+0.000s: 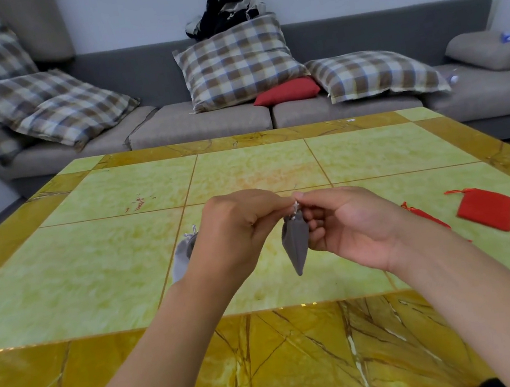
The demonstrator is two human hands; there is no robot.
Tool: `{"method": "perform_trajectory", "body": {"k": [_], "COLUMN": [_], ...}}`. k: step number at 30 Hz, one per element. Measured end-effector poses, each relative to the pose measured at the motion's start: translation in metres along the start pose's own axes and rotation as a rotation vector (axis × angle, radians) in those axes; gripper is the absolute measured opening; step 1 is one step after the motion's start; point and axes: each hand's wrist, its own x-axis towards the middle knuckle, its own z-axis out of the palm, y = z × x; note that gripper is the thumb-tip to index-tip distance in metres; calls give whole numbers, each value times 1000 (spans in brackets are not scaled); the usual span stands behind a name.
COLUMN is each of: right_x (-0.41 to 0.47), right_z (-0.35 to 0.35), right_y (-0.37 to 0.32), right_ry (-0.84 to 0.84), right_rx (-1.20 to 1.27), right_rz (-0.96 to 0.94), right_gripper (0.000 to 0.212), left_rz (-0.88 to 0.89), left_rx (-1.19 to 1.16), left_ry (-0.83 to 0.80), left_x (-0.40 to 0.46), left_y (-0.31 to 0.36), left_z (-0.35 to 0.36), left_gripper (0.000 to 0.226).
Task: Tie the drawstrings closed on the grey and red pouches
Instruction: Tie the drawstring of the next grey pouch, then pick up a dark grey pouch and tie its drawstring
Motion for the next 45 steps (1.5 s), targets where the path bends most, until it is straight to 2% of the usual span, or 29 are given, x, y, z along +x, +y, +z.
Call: {"method": "perform_trajectory", "body": {"k": [3, 5, 10, 13, 16, 21, 23, 28, 30, 33, 37, 38, 40, 43, 45], "right_x": [1, 1, 1, 0, -1, -2, -1, 3, 6, 11, 21, 23, 27, 31, 34], "right_z": [5, 8, 10, 10, 14, 24, 26, 23, 17, -3, -11, -10, -6, -8, -19], "right_y": [-1, -1, -1, -1, 1, 6, 6, 8, 8, 6, 13, 14, 17, 20, 16], "right_ry": [3, 24, 80, 118, 123, 211, 234, 248, 278, 281, 253, 245, 218, 215, 253], "right_rx": [65, 122, 161, 77, -51, -176, -188, -232, -296, -484, -584, -578, -545, -545, -583], "right_rz": [2, -4, -88, -169, -266, -377, -388, -427, -471, -508, -416, -400, -377, -312, -256], "right_gripper": [14, 12, 8, 11, 18, 20, 19, 22, 21, 18, 17, 17, 17, 20, 21], "left_rz": [-100, -231, -498, -567, -648, -954, -998, -964, -960, -1027, -1331, -1358, -1285, -1221, -1181], "left_rx": [-20, -67, -224, -264, -408, -675, -684, -642, -669, -781, -937, -939, -791, -584, -353], "left_ry": [91, 134, 168, 157, 179, 317, 347, 369, 325, 104, -23, -81, -230, -171, -141], "left_x": [-2, -2, 0, -2, -3, 4, 8, 8, 8, 5, 2, 1, -2, -7, -10], "left_y": [7, 14, 28, 22, 21, 29, 33, 36, 30, 21, 12, 10, 10, 5, -10], "left_z": [4, 10, 24, 27, 27, 30, 29, 30, 26, 19, 17, 18, 22, 24, 19], "left_gripper": [10, 7, 8, 10, 19, 24, 27, 33, 33, 35, 41, 46, 45, 47, 45]}}
